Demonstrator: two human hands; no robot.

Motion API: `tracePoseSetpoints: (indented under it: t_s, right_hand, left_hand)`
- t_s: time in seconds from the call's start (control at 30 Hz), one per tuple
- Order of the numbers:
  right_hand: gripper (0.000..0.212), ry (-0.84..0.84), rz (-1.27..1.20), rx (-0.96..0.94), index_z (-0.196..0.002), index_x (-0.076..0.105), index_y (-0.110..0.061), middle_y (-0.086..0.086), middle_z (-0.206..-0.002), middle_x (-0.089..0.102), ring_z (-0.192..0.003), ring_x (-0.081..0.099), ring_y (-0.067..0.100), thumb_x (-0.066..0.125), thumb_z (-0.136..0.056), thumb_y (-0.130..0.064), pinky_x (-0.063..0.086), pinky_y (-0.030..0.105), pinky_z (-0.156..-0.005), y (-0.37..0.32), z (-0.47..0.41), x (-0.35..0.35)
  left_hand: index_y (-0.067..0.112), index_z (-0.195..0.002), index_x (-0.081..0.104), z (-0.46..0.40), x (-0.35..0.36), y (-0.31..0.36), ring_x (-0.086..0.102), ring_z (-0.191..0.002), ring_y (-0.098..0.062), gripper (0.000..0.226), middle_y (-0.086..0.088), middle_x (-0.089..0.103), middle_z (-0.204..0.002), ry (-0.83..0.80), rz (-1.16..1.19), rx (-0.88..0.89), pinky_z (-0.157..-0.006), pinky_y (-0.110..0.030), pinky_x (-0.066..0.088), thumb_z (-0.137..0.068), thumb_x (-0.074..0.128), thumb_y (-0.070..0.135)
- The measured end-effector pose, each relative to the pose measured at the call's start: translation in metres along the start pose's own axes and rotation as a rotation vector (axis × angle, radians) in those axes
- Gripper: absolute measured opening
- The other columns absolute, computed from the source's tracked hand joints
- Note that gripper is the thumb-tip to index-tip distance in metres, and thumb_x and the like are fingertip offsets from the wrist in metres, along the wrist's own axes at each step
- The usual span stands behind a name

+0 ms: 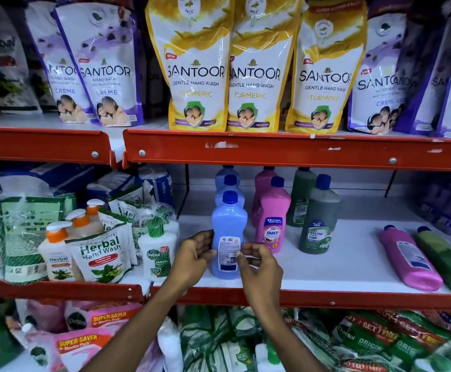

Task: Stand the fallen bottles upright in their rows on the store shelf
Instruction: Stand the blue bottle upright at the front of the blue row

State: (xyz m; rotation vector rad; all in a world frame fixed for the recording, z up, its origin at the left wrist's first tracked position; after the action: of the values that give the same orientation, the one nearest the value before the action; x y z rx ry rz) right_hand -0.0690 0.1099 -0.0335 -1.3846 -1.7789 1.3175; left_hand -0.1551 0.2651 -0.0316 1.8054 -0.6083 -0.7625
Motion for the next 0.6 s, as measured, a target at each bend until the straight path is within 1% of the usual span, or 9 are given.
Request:
tracePoseSetpoints:
  t_s: [0.1, 0.17, 0.23, 0.27, 0.33, 0.43, 0.5, 0.57, 0.6]
  right_hand:
    - [0.016, -0.013, -0.023, 0.007, -0.1, 0.066, -0.018, -0.006, -0.095, 0.073, -0.085, 0.066, -0.006, 0.068, -0.086, -0.01, 0.05, 0.005, -0.067, 0.003, 0.001, 0.004]
    - [0.025, -0.04, -0.063, 0.021, -0.108, 0.064, -0.018, -0.003, -0.103, 0.071, -0.087, 0.065, -0.007, 0.065, -0.086, -0.005, 0.051, 0.007, -0.066, 0.005, 0.0, 0.007]
    - [0.036, -0.1, -0.099, 0.047, -0.118, 0.061, -0.016, -0.002, -0.113, 0.068, -0.089, 0.066, -0.007, 0.062, -0.086, -0.001, 0.05, 0.005, -0.067, 0.007, -0.002, 0.012]
    - [0.042, -0.147, -0.114, 0.065, -0.124, 0.059, -0.016, -0.002, -0.117, 0.067, -0.093, 0.066, -0.003, 0.061, -0.085, 0.0, 0.049, 0.003, -0.067, 0.008, -0.003, 0.015]
    - [0.056, -0.267, -0.132, 0.088, -0.133, 0.054, -0.018, -0.002, -0.125, 0.064, -0.104, 0.066, 0.007, 0.062, -0.081, 0.003, 0.05, 0.005, -0.074, 0.009, -0.007, 0.022]
    - [0.067, -0.431, -0.074, 0.014, -0.132, 0.052, -0.03, -0.005, -0.126, 0.064, -0.114, 0.062, 0.009, 0.072, -0.074, -0.003, 0.053, 0.02, -0.093, 0.007, -0.014, 0.027]
    - [0.063, -0.469, -0.028, -0.034, -0.121, 0.055, -0.042, -0.006, -0.124, 0.064, -0.112, 0.061, 0.007, 0.078, -0.072, -0.012, 0.055, 0.023, -0.09, 0.002, -0.018, 0.026]
    - [0.057, -0.482, 0.019, -0.069, -0.119, 0.057, -0.044, -0.004, -0.122, 0.064, -0.108, 0.062, 0.01, 0.08, -0.072, -0.021, 0.055, 0.023, -0.085, 0.001, -0.023, 0.023]
    - [0.056, -0.499, 0.045, -0.082, -0.122, 0.059, -0.04, -0.002, -0.122, 0.065, -0.106, 0.062, 0.011, 0.08, -0.072, -0.025, 0.054, 0.022, -0.084, 0.0, -0.024, 0.023]
  left_hand:
    - [0.018, -0.114, 0.062, 0.002, -0.003, 0.0, 0.067, -0.099, -0.005, 0.039, 0.005, 0.071, -0.107, 0.024, -0.007, -0.009, -0.093, -0.02, 0.053, -0.091, 0.05, -0.012]
    - [0.023, -0.102, 0.065, 0.004, -0.005, -0.001, 0.068, -0.101, -0.017, 0.04, 0.0, 0.074, -0.104, 0.049, 0.002, -0.025, -0.094, -0.031, 0.055, -0.092, 0.047, -0.012]
    - [0.016, -0.098, 0.066, 0.006, -0.006, -0.003, 0.069, -0.097, -0.026, 0.034, -0.01, 0.073, -0.1, 0.057, 0.007, -0.03, -0.088, -0.037, 0.058, -0.093, 0.045, -0.011]
    - [0.009, -0.098, 0.065, 0.007, -0.005, -0.003, 0.069, -0.093, -0.027, 0.028, -0.013, 0.072, -0.097, 0.055, 0.001, -0.024, -0.083, -0.036, 0.06, -0.093, 0.045, -0.011]
    - [0.001, -0.096, 0.061, 0.008, -0.005, -0.001, 0.071, -0.081, -0.023, 0.018, -0.013, 0.07, -0.093, 0.059, -0.024, -0.004, -0.072, -0.03, 0.061, -0.094, 0.046, -0.009]
    - [0.001, -0.086, 0.06, 0.007, -0.003, 0.003, 0.066, -0.061, -0.014, 0.016, -0.008, 0.067, -0.081, 0.058, -0.085, 0.017, -0.06, -0.026, 0.058, -0.092, 0.05, -0.009]
    - [0.004, -0.082, 0.06, 0.006, -0.002, 0.004, 0.063, -0.053, -0.011, 0.019, -0.004, 0.066, -0.073, 0.062, -0.093, 0.005, -0.057, -0.028, 0.056, -0.09, 0.052, -0.011]
    - [0.005, -0.091, 0.061, 0.003, -0.006, 0.003, 0.065, -0.057, -0.009, 0.014, -0.004, 0.068, -0.081, 0.091, -0.099, 0.002, -0.058, -0.029, 0.057, -0.088, 0.058, -0.009]
    - [0.006, -0.099, 0.06, 0.002, -0.008, 0.003, 0.068, -0.065, -0.01, 0.018, -0.003, 0.07, -0.089, 0.104, -0.11, 0.009, -0.061, -0.028, 0.058, -0.086, 0.061, -0.007]
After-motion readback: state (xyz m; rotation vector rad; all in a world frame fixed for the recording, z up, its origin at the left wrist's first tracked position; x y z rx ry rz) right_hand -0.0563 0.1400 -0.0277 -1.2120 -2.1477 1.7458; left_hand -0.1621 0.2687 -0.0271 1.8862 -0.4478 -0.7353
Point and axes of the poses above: each hand's wrist, its own z-axis away from the middle knuckle, its own x-axis out of the palm, y = z × x, the point moved 6 cm from there along -z, towards the middle knuckle
